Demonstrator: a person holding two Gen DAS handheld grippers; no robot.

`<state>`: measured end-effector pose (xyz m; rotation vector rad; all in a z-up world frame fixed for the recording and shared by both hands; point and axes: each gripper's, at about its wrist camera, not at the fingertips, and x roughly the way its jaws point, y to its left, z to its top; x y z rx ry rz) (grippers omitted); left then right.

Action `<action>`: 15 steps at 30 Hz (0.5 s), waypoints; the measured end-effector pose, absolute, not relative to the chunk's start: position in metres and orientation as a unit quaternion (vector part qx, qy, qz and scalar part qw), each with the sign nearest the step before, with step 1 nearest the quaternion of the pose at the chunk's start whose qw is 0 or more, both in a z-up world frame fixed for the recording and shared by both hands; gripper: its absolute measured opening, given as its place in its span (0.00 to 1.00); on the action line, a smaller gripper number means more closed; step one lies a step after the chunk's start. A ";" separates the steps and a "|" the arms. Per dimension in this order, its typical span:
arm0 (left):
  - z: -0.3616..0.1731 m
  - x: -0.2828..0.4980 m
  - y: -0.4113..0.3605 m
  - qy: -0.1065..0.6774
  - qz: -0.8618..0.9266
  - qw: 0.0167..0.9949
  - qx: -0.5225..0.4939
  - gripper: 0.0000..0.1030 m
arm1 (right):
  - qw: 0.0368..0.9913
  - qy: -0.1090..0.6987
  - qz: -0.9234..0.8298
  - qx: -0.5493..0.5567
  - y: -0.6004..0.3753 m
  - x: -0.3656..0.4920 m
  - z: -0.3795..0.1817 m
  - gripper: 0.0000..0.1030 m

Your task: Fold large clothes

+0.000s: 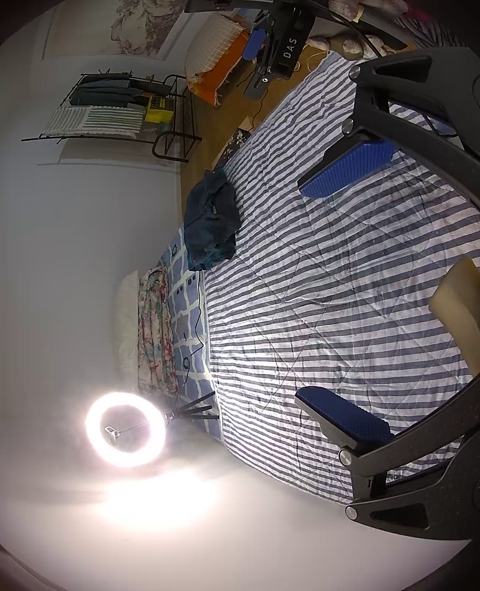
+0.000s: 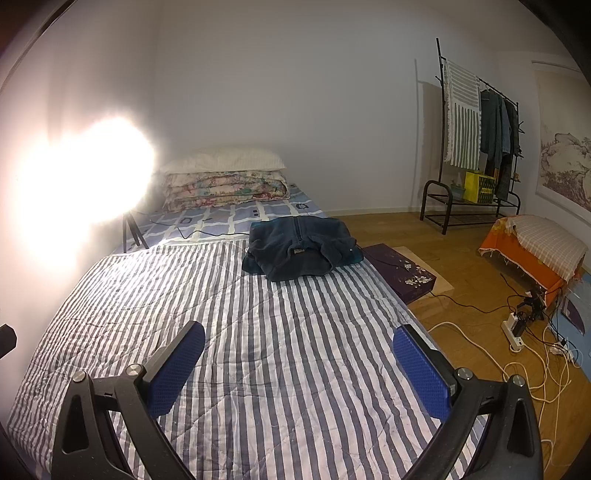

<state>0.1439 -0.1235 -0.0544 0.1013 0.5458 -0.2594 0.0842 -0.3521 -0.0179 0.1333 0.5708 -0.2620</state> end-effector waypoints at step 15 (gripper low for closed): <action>-0.056 0.135 -0.127 0.267 -0.120 0.955 0.047 1.00 | 0.948 0.283 -0.128 0.063 -0.356 0.083 -0.019 1.00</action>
